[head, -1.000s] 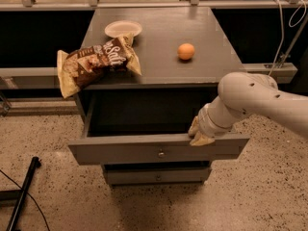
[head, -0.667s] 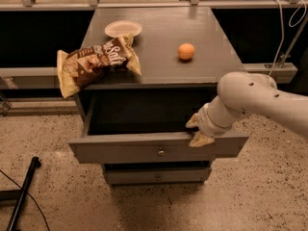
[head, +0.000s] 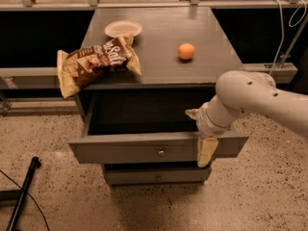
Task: Open top drawer
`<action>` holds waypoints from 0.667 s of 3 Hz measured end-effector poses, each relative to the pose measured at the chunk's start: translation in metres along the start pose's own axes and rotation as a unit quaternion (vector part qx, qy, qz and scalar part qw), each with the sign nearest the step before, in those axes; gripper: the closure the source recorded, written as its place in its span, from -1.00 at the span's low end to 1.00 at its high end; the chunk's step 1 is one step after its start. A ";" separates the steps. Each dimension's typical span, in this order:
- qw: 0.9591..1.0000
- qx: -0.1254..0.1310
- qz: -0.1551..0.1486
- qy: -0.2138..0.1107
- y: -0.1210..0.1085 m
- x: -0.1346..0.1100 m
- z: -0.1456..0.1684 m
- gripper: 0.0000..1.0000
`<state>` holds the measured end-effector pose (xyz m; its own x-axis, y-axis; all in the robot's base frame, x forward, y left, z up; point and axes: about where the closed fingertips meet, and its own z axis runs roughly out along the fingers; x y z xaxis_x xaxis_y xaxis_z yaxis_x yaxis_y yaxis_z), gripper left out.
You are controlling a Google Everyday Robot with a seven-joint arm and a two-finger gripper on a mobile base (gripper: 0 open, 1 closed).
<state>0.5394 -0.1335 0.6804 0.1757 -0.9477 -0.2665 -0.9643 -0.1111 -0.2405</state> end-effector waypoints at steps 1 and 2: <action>1.000 0.018 -0.010 0.014 -0.006 -0.009 -0.025 -0.96; 0.999 0.021 -0.018 0.024 -0.023 -0.014 -0.043 -0.65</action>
Offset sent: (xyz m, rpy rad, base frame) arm 0.0372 0.0054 0.0816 -0.0652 -0.0674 0.0177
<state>0.5502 -0.1307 0.7300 0.1988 -0.9568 -0.2123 -0.9484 -0.1332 -0.2877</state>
